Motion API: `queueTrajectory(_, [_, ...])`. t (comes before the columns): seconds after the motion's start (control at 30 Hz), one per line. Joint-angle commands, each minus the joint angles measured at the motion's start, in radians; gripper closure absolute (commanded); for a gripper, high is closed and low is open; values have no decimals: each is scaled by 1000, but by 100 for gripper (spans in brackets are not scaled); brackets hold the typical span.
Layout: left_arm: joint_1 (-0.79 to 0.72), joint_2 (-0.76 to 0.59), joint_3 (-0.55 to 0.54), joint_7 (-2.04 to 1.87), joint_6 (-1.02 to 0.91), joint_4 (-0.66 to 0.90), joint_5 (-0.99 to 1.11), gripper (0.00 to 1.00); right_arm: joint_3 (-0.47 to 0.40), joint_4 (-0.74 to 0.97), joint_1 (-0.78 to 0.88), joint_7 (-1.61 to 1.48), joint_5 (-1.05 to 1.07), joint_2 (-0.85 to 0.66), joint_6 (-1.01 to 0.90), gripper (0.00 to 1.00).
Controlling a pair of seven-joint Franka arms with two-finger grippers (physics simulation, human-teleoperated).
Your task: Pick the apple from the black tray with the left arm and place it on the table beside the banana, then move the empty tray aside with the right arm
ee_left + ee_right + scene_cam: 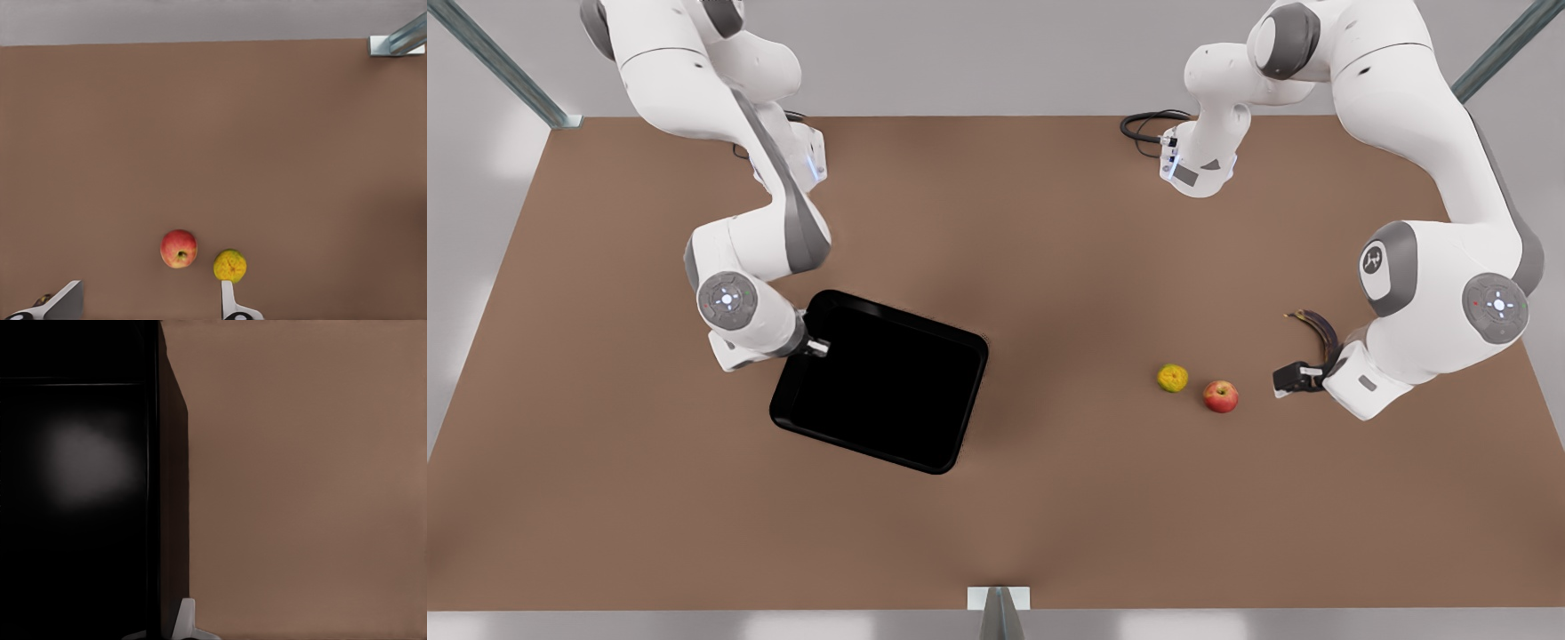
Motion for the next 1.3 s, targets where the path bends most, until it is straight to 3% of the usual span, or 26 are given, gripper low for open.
queueTrajectory(0.0, [0, -1, 0, -14, 12, 1, 2, 0, -44, 12, 0, -467, 5, 0, -100, 83])
queueTrajectory(0.3, [2, -1, 0, -16, 12, -1, 4, 0, -264, 64, 0, -910, -1, 6, -151, 83])
queueTrajectory(0.67, [2, -1, 0, -14, 12, -3, 5, 0, -472, 72, -2, -1258, 0, 69, -134, 84])
queueTrajectory(0.97, [0, -1, 0, -14, 12, -3, 5, 0, -479, 141, -71, -1405, 64, 237, -1, 84])
queueTrajectory(1.27, [0, -1, 0, -16, 12, -4, 5, 0, -479, 143, -71, -1409, 94, 291, 59, 81])
